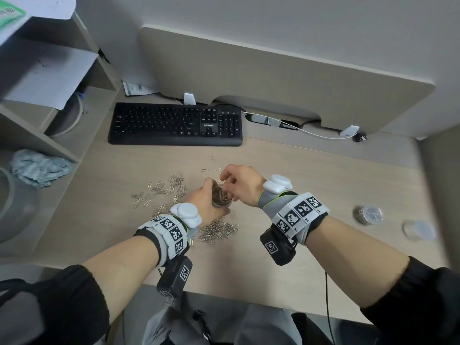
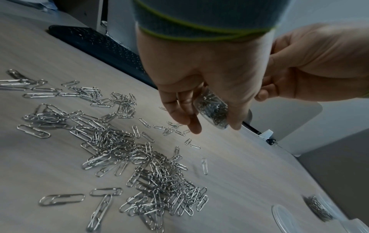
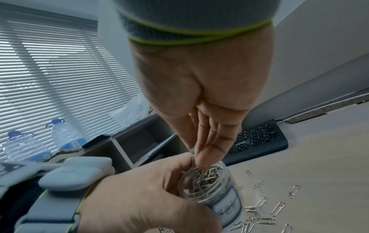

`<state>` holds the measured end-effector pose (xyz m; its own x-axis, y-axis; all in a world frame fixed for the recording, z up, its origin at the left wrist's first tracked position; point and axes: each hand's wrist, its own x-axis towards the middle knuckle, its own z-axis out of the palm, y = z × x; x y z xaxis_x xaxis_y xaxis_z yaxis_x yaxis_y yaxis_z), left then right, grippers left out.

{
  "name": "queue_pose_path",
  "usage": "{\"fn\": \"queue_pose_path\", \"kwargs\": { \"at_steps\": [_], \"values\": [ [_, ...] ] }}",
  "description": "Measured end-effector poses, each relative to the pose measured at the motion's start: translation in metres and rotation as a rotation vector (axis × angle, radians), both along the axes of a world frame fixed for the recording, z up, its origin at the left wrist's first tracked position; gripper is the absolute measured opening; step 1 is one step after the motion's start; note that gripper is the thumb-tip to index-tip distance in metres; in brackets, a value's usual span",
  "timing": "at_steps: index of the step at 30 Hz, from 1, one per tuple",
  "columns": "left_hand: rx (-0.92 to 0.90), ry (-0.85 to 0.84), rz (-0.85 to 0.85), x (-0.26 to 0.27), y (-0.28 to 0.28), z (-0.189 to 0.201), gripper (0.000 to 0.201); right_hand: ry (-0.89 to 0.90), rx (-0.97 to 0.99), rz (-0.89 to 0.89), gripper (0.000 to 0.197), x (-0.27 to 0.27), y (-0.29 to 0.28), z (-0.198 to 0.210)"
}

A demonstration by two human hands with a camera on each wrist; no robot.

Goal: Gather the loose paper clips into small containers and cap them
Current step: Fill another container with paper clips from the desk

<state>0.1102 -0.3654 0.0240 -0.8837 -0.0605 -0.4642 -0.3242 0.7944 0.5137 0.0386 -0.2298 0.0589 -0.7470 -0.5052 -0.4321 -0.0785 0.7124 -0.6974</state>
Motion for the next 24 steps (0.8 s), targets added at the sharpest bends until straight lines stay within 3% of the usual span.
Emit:
{"fn": "queue_pose_path", "kwargs": {
  "at_steps": [3,8,13,18,21,24],
  "values": [
    [0.015,0.004,0.011,-0.002,-0.003,0.002,0.069,-0.007,-0.013,0.028,0.022,-0.001,-0.002,0.002],
    [0.019,0.016,0.028,0.006,-0.012,-0.002,0.069,-0.017,-0.038,-0.127,0.021,-0.014,0.01,-0.01],
    [-0.009,0.011,0.108,0.024,-0.034,-0.006,0.068,-0.108,0.326,-0.064,0.008,-0.004,0.024,-0.066],
    [0.033,0.016,0.166,0.046,-0.057,-0.009,0.063,0.035,0.67,0.123,0.062,0.01,0.024,-0.101],
    [-0.001,0.002,0.199,0.056,-0.069,-0.013,0.068,0.082,0.671,0.22,0.088,0.025,0.006,-0.106],
    [-0.002,-0.049,0.214,0.064,-0.079,-0.023,0.067,0.143,0.652,0.403,0.096,0.049,-0.019,-0.112]
  ]
}}
